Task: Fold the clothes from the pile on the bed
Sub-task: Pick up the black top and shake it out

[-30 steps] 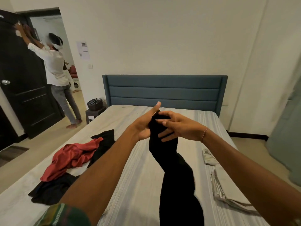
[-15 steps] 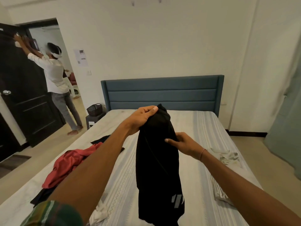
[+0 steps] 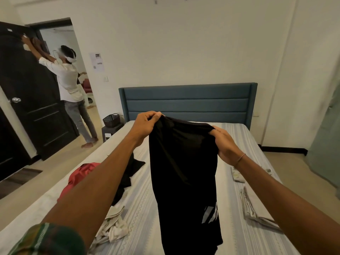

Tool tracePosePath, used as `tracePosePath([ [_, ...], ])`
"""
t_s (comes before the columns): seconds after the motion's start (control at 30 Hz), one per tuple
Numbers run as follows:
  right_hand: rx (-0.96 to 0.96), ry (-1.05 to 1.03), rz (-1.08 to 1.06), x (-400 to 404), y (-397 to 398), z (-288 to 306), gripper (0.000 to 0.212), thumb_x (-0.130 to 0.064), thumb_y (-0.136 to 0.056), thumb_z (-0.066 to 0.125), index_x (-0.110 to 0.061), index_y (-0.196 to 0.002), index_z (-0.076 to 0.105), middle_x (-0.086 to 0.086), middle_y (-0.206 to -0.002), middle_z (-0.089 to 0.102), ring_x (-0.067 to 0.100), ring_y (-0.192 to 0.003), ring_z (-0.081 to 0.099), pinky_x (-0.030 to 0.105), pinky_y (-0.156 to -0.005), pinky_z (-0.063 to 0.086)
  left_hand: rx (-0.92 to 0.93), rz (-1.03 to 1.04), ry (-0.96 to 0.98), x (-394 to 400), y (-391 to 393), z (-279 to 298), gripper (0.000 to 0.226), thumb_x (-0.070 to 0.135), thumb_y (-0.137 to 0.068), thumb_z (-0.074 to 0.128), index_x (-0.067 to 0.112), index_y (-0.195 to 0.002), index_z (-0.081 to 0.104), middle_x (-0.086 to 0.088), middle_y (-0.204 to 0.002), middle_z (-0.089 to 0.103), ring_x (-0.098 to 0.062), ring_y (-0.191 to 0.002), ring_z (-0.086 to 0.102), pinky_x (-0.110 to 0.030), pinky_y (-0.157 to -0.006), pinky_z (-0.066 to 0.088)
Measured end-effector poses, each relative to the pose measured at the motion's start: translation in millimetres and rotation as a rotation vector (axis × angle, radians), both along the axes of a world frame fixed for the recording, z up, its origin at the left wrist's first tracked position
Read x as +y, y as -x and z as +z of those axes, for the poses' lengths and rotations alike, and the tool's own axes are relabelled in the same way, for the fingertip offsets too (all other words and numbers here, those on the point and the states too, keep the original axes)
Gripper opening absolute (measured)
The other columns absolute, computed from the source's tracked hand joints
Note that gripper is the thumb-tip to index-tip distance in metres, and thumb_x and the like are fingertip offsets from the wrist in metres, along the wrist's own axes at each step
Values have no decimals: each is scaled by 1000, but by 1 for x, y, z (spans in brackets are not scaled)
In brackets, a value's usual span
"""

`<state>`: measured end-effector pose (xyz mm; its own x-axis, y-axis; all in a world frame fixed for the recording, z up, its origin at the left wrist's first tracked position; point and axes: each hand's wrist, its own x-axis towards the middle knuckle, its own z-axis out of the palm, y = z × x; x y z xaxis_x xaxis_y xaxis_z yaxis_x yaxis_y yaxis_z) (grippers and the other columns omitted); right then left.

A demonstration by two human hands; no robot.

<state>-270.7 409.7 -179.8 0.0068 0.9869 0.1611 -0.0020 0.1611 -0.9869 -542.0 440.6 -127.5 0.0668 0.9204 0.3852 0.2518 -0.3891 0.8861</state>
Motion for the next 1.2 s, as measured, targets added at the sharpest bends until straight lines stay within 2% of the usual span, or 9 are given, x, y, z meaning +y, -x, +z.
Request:
tracePosePath([
  [0.17, -54, 21, -96, 2, -4, 5, 27, -28, -108, 45, -13, -117, 65, 12, -113, 68, 29, -108, 62, 32, -83, 54, -96, -56, 73, -7, 3, 0, 32, 38, -98, 60, 12, -101, 78, -11, -103, 74, -31, -106, 67, -41, -96, 55],
  [0.33, -355, -51, -432, -9, -4, 5, 44, -49, -99, 53, -7, -85, 58, 6, -75, 57, 27, -77, 56, 24, -62, 43, -175, -153, 193, -14, -3, 2, 25, 24, -102, 57, 7, -103, 76, -13, -101, 72, -25, -98, 65, -38, -91, 54],
  [0.4, -244, 194, -207, -23, 8, 13, 71, -65, -100, 32, -6, -79, 65, 9, -73, 64, 24, -73, 60, 29, -67, 47, -213, -172, 219, -17, -13, 1, 22, 19, -102, 56, 7, -100, 75, -11, -96, 72, -22, -93, 64, -35, -87, 56],
  [0.5, -26, 359, 233, -33, 29, 12, 82, -73, -97, 14, -19, -105, 74, 8, -110, 75, 25, -106, 67, 40, -97, 50, -205, -146, 239, -22, -32, -1, 19, 17, -101, 57, 7, -100, 73, -10, -94, 70, -20, -90, 63, -26, -72, 56],
  [0.6, 74, 318, 416, -35, 49, 2, 62, -74, -91, 36, -31, -127, 61, 11, -130, 67, 33, -118, 65, 48, -104, 50, -132, -110, 256, -23, -47, -9, 19, 20, -100, 61, 5, -102, 72, -9, -90, 70, -19, -85, 65, -24, -66, 55],
  [0.73, -131, 162, 408, -35, 55, -9, 61, -38, -88, 71, -18, -141, 51, 6, -128, 66, 28, -114, 67, 39, -94, 58, -149, -37, 272, -20, -51, -14, 14, 22, -96, 68, 9, -93, 70, -7, -84, 69, -21, -83, 64, -25, -62, 54],
  [0.87, -279, 35, 204, -31, 52, -16, 34, -32, -94, 67, -16, -123, 61, 1, -110, 68, 28, -110, 66, 28, -84, 59, 26, -105, 250, -22, -45, -8, 24, 21, -88, 77, 10, -107, 68, -8, -100, 72, -21, -92, 68, -28, -78, 60],
  [1.0, -541, -24, -5, -19, 49, -11, 54, -42, -88, 73, -21, -134, 52, 3, -106, 62, 20, -90, 63, 22, -78, 52, 401, -203, 222, -23, -40, 4, 39, 10, -81, 82, 14, -116, 64, -7, -106, 71, -25, -100, 68, -31, -90, 58],
  [1.2, -996, 14, 73, -1, 48, -41, 32, -36, -93, 69, -5, -100, 69, 11, -89, 68, 31, -84, 68, 39, -81, 59, 691, 69, -308, -16, -52, 9, 33, -12, -81, 60, 11, -105, 65, -7, -102, 72, -24, -96, 68, -40, -85, 59],
])
